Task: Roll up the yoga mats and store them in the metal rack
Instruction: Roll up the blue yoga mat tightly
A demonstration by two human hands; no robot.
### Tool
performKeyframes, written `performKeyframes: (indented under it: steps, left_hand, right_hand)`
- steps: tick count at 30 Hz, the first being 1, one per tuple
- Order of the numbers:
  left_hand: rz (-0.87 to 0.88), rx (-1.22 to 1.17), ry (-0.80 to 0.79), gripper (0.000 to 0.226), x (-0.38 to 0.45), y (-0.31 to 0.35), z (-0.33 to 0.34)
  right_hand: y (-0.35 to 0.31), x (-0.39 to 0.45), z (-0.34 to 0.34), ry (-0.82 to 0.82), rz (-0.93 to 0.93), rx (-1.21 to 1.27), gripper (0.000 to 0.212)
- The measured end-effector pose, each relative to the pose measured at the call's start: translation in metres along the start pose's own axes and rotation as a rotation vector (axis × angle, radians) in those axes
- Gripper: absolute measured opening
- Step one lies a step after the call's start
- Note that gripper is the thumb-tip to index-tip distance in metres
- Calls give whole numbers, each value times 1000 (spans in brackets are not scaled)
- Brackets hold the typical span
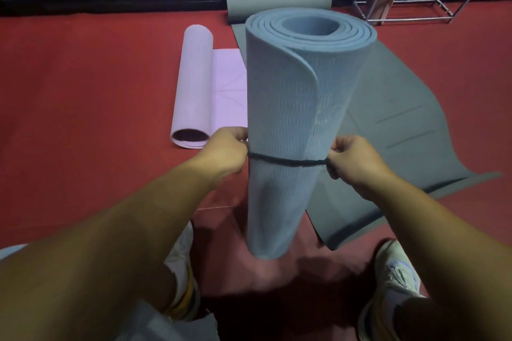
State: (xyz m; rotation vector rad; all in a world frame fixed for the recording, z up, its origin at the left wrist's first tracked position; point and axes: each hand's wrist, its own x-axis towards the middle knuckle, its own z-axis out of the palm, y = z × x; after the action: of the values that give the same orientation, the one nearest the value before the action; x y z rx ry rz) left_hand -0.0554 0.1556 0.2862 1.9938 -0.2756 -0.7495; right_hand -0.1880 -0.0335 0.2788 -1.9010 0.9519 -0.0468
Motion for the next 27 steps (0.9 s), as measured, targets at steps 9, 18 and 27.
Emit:
performKeyframes:
  steps: [9,18,27]
  left_hand:
    - [-47,-31,-36,40,4,-29,20]
    - [119,245,-150,43,-1,-35,14]
    - [-89,-367,-128,60,19,-27,3]
  right_hand:
    - [38,10,15,-14,-58,-160,25]
    - [48,22,19,7,-140,-403,17]
    - [26,22,15,-119,-24,155,18]
